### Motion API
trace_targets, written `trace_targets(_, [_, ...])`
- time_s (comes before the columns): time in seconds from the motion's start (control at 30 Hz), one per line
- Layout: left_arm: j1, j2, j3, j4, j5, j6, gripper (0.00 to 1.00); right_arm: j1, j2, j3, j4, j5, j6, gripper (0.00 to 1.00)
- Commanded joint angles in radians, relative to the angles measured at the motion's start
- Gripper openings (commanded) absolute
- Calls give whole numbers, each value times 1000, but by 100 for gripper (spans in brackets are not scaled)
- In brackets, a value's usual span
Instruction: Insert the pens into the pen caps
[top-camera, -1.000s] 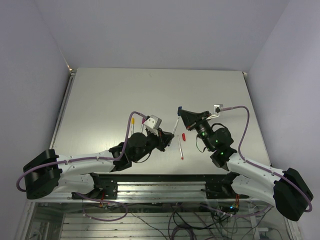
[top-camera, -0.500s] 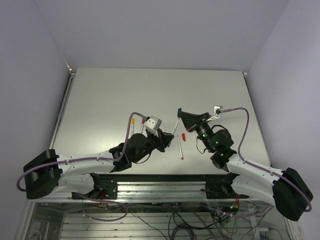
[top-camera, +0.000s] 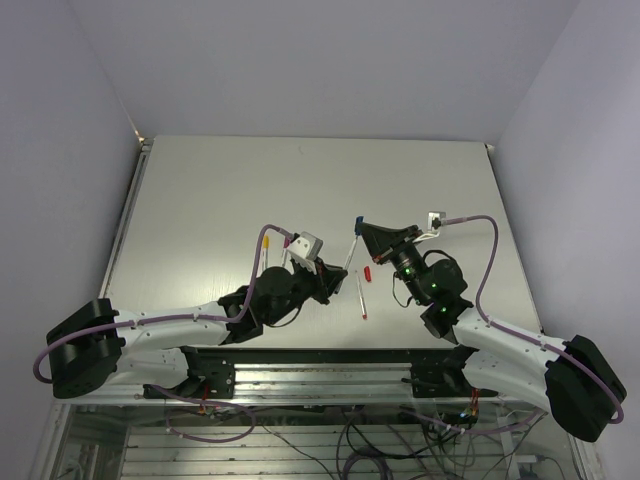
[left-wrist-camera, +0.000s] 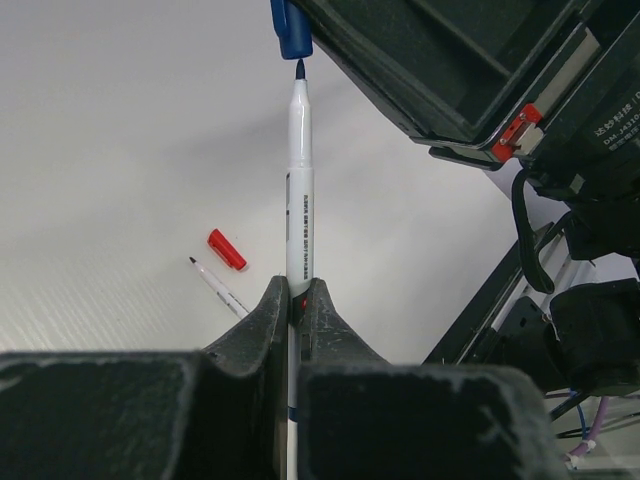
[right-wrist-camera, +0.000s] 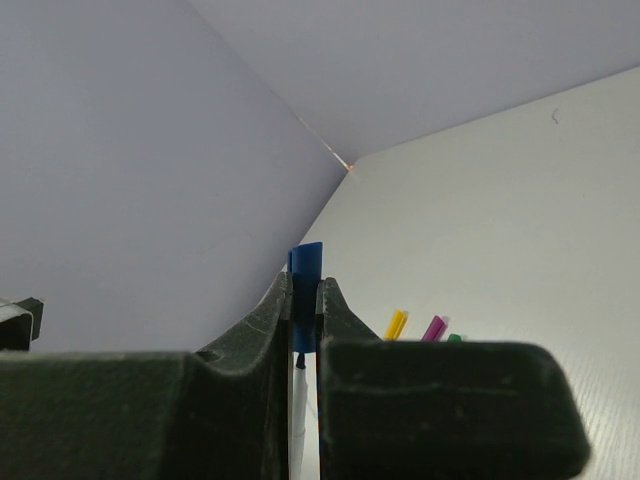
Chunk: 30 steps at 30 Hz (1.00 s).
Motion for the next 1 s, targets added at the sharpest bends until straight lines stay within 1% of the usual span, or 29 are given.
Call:
trace_targets(0.0, [3, -12, -11, 26, 1, 5, 7, -3, -10, 5, 29, 20, -20, 0])
trace_targets(0.2, [4, -10, -13, 30, -5, 3, 7, -3, -12, 9, 21, 20, -19, 0])
trace_targets(0.47, [4, 3, -11, 59, -11, -8, 7, -4, 9, -4, 48, -23, 9, 0])
trace_targets(0.7, [4, -1, -19, 91, -34, -20, 7, -2, 47, -63, 128, -56, 82, 0])
trace_targets(0.97, [4, -29, -33, 95, -79, -26, 7, 0, 59, -97, 161, -72, 105, 0])
